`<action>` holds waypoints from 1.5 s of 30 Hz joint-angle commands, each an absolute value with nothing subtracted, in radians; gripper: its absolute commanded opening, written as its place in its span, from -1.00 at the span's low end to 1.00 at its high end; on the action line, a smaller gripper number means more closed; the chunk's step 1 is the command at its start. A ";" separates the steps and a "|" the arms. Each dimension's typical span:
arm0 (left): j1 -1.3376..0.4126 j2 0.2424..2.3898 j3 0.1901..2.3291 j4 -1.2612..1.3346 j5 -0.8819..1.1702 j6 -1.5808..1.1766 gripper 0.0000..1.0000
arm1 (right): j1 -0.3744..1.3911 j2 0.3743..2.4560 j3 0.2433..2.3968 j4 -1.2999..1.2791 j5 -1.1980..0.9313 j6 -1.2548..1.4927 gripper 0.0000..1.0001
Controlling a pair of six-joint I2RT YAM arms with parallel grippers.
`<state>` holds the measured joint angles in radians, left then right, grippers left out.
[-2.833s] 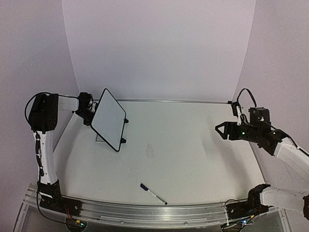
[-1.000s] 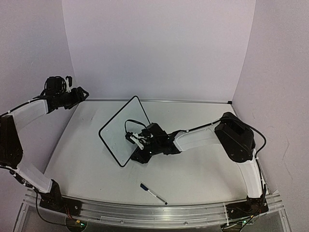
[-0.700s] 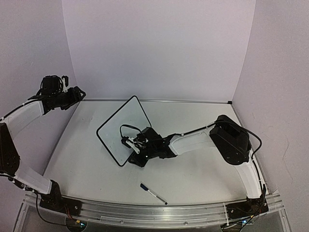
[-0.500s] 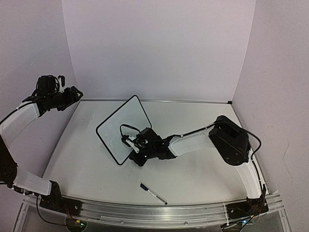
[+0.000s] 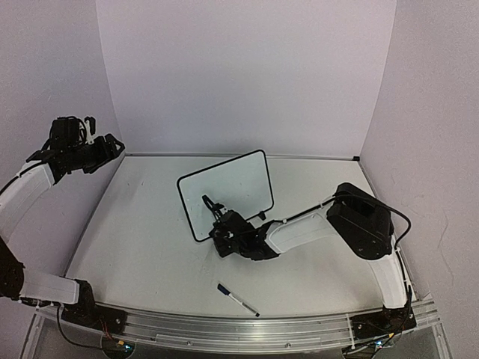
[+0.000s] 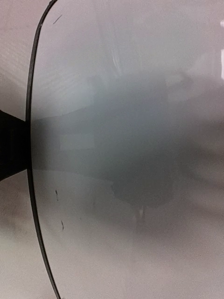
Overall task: Write a sentence on the whiteboard
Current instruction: Move the whiteboard to the center of the board.
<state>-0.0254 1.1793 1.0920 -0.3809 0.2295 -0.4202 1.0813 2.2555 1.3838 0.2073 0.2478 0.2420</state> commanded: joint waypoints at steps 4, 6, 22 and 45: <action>-0.023 1.145 1.102 -0.419 0.242 -0.401 0.55 | 1.064 2.172 1.349 0.005 0.589 0.611 -1.00; -0.022 1.139 1.098 -0.423 0.242 -0.398 0.55 | 1.064 2.167 1.353 -0.036 0.601 0.666 -1.00; -0.022 1.104 1.071 -0.481 0.225 -0.373 0.59 | 1.078 2.110 1.347 -0.091 0.556 0.751 -0.15; -0.290 1.216 0.840 -0.342 0.329 -0.418 0.72 | 1.209 1.662 1.001 -0.259 -0.057 0.360 -0.06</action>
